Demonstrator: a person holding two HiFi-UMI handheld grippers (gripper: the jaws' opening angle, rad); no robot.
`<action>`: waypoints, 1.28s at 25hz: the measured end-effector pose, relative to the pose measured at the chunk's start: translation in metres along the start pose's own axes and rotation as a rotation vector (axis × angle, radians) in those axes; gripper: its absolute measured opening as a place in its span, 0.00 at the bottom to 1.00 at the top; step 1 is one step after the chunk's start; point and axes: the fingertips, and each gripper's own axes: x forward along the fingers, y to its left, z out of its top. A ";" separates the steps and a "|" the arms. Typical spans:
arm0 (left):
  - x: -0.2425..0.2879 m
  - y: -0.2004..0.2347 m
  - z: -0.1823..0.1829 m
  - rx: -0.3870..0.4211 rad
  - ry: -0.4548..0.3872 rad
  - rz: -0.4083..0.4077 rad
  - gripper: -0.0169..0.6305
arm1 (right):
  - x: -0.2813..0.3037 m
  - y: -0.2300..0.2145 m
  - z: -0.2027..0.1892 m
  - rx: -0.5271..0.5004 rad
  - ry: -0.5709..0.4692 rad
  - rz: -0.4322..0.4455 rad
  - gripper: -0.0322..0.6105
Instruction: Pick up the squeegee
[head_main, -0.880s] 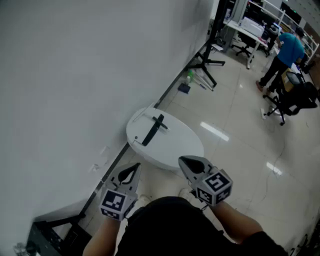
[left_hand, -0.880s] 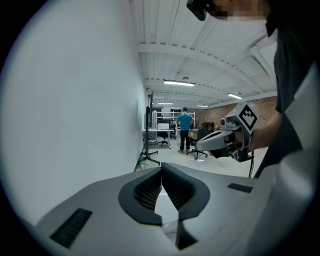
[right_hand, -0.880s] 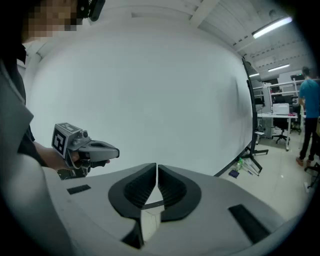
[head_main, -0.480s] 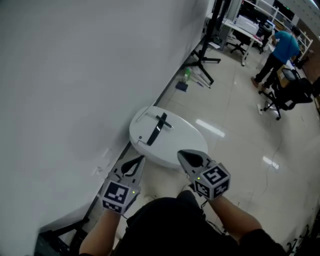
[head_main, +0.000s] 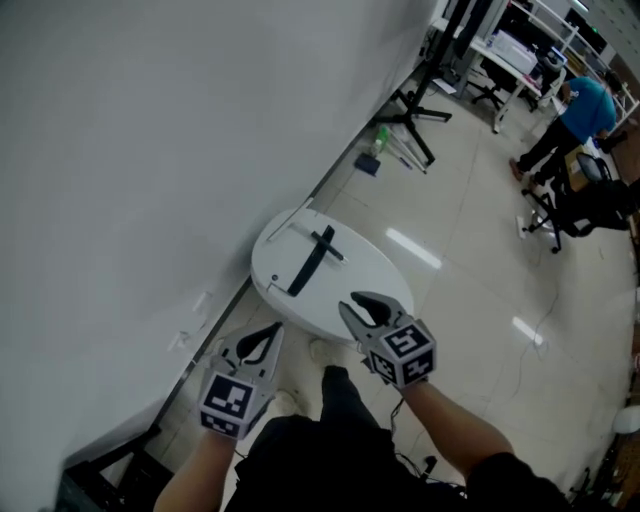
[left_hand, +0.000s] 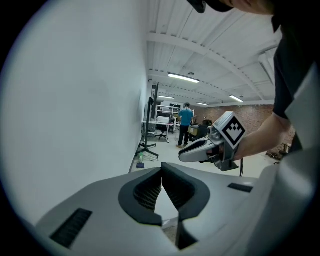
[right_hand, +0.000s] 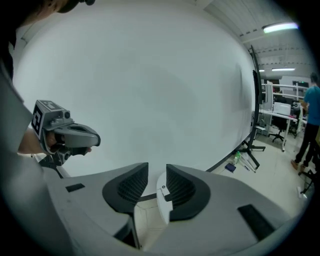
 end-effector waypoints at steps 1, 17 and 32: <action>0.008 0.004 -0.004 -0.012 0.017 0.006 0.02 | 0.014 -0.011 -0.003 -0.002 0.015 0.002 0.25; 0.199 0.084 -0.066 -0.234 0.226 0.142 0.02 | 0.294 -0.185 -0.085 -0.104 0.214 0.102 0.32; 0.286 0.110 -0.110 -0.305 0.282 0.120 0.02 | 0.411 -0.216 -0.154 -0.122 0.326 0.161 0.32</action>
